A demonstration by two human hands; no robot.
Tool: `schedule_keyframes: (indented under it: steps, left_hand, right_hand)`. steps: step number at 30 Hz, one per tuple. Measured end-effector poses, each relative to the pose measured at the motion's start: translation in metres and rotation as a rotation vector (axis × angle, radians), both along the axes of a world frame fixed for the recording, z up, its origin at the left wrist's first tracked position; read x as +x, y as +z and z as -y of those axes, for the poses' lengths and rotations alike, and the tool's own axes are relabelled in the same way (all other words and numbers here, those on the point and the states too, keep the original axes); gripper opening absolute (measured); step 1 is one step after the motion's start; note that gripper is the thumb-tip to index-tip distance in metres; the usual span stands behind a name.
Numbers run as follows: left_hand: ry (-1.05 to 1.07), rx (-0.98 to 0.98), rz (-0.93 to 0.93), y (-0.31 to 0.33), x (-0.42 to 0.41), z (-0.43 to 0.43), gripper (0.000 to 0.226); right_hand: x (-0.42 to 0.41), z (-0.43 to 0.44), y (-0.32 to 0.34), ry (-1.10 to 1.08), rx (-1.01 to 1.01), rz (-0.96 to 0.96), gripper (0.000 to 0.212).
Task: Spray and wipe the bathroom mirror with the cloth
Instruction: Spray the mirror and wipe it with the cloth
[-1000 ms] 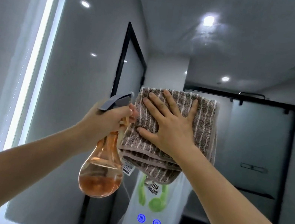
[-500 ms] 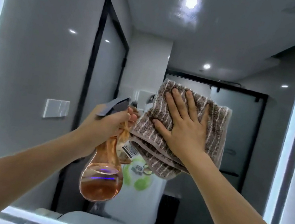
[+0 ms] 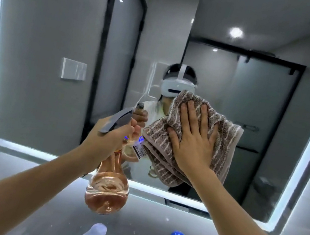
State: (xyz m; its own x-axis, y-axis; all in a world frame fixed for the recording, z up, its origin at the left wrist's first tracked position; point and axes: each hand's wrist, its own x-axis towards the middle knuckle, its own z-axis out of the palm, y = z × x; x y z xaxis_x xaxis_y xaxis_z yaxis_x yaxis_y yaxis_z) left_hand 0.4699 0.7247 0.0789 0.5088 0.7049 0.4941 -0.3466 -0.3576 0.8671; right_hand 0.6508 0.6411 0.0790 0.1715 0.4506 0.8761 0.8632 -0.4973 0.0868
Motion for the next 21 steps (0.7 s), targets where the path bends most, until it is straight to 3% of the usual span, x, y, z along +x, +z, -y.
schedule_keyframes:
  steps: [3,7,13,21]
  left_hand:
    - [0.014,0.004,-0.011,-0.001,-0.007,-0.014,0.010]
    - [0.028,0.057,0.022,0.018,-0.010,-0.028,0.009]
    - [-0.039,0.117,0.066,0.038,-0.009,-0.028,0.037]
    - [-0.022,0.106,0.052,0.031,0.002,-0.021,0.021]
  right_hand:
    - [-0.001,-0.005,-0.001,-0.004,0.057,0.012,0.064]
    - [-0.003,-0.008,0.003,-0.003,0.061,0.013,0.065]
    - [-0.005,-0.010,0.006,-0.017,0.051,0.007,0.066]
    - [-0.004,-0.009,0.010,-0.019,0.028,0.055,0.067]
